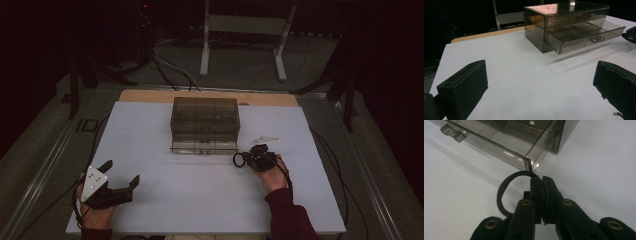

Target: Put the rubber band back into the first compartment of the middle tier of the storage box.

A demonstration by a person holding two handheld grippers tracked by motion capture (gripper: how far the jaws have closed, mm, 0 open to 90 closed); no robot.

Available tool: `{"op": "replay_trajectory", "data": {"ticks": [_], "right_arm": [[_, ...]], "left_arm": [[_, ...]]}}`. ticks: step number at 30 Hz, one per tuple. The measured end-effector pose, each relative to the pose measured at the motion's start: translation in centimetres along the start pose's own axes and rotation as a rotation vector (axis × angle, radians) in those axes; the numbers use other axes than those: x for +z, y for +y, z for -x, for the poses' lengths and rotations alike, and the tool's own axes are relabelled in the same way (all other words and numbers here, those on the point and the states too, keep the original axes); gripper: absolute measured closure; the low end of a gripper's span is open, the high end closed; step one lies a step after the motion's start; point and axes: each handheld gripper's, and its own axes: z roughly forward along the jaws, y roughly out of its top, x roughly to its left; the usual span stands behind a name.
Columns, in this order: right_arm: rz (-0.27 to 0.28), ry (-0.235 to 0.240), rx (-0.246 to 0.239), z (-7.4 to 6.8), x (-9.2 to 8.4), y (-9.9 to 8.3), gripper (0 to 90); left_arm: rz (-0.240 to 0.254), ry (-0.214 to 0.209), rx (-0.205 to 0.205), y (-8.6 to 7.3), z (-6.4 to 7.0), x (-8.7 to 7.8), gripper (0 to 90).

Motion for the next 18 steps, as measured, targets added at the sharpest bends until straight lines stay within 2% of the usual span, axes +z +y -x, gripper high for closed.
{"op": "replay_trajectory", "data": {"ticks": [18], "right_arm": [[0.029, 0.003, -0.012, -0.28, -0.9, 0.79, 88.6]], "left_arm": [[0.002, 0.014, 0.001, -0.09, 0.02, 0.03, 0.2]]}}
